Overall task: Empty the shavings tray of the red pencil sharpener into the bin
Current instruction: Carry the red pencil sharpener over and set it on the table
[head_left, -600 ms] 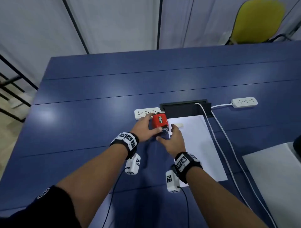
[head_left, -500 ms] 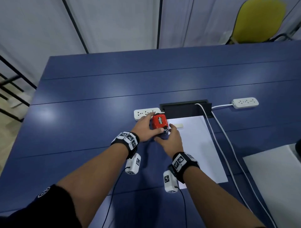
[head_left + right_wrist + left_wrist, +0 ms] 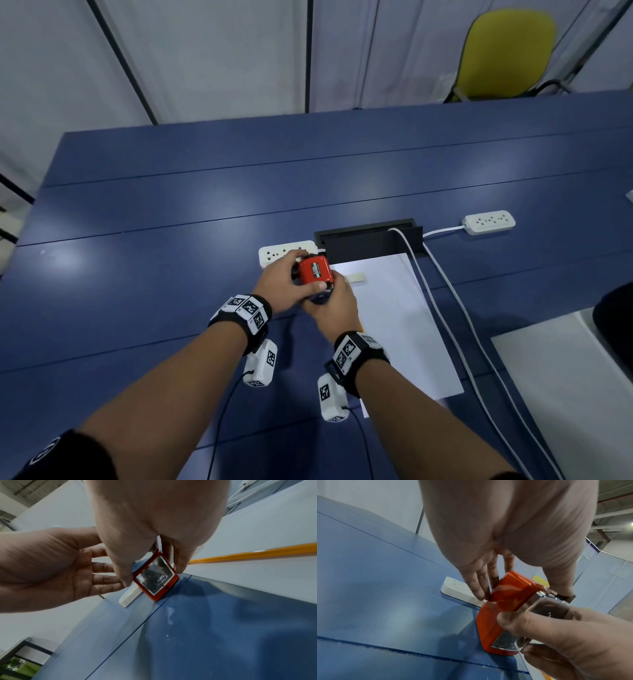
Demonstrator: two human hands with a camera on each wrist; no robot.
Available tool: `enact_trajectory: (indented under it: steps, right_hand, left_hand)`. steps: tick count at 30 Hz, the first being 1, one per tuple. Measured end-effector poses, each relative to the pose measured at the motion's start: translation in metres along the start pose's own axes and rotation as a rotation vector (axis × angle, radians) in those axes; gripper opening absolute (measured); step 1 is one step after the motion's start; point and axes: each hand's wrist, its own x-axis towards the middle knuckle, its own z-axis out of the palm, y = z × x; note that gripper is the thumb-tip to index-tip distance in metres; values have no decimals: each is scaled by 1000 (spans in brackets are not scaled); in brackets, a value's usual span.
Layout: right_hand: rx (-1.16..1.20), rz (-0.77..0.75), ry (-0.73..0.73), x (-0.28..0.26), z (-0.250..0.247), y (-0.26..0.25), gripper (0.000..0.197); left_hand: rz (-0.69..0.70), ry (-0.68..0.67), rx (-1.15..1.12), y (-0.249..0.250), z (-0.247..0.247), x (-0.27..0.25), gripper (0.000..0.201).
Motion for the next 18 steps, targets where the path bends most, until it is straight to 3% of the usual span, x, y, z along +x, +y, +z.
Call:
enact_trajectory:
  steps: [13,18]
  right_hand:
    - [-28,-7,10,-2,1,1,73]
    - [9,-54,-21,-21,1,1,61]
  left_hand:
    - [29,7,8,1,-4,-6,87]
    - [48,24,42,1,-12,-31,86]
